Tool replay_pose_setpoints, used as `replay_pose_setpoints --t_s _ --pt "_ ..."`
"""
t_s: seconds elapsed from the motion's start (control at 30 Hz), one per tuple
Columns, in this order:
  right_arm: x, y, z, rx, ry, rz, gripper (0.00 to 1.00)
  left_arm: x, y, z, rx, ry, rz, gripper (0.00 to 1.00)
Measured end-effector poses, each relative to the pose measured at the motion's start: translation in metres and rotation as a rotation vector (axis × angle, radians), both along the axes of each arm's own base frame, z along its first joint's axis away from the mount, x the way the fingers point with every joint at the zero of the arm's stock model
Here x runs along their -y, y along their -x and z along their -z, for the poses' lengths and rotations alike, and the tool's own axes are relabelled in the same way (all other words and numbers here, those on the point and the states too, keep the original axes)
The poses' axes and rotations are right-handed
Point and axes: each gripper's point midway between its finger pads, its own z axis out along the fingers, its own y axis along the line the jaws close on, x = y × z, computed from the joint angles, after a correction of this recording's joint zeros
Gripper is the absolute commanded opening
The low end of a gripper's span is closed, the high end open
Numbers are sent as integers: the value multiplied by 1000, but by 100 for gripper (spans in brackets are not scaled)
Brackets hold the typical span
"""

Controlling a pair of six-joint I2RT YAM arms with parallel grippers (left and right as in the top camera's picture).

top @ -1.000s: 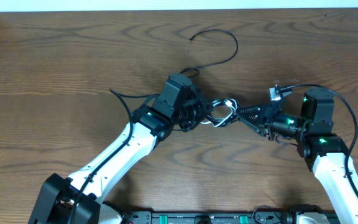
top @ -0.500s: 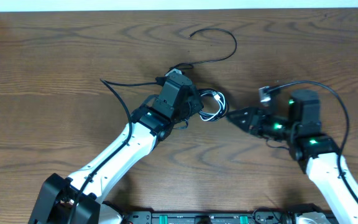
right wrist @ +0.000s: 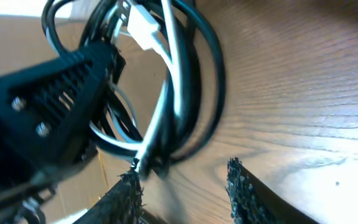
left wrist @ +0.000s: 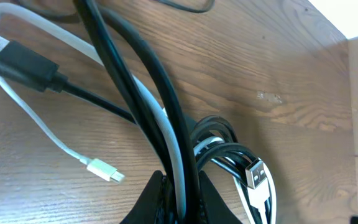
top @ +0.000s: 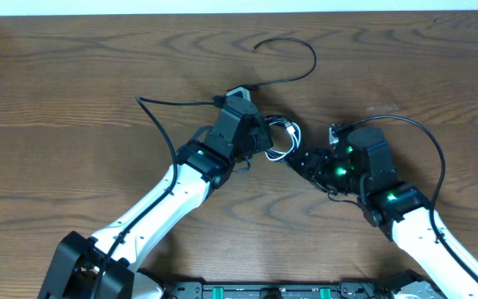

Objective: Untangle cables

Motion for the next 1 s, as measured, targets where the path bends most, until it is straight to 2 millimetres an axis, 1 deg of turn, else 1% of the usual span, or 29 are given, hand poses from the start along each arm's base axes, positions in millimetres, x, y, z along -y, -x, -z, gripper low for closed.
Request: replay_pose_setpoints --t_s 0.03,0.07,0.1,0.13,0.17,0.23,0.4,0.6,0.83,1.0 --pt "-2 -1 -1 0 -7 10 38 3 1 -1 7 -1 13 8" --pt "-3 -3 -2 -2 -10 26 34 8 4 -1 16 -6 33 8" --pt "-4 -3 -1 -10 -11 33 27 10 6 -2 21 -10 44 8" --pt "-5 -3 2 -27 -10 49 17 12 7 -2 27 -17 54 8" --pt "-4 -3 4 -41 -10 61 10 13 8 -1 35 -29 62 8" --pt "-2 -5 10 -69 -2 87 1 12 8 -1 45 -45 64 8" --pt "4 -2 25 -128 46 115 1 10 9 5 41 -71 71 8" --pt "13 1 32 -100 145 84 1 8 12 13 7 -59 86 8" --pt "34 6 47 -88 319 82 1 9 16 11 -50 26 139 7" --pt "48 9 53 -98 409 101 1 7 18 9 -122 128 172 8"
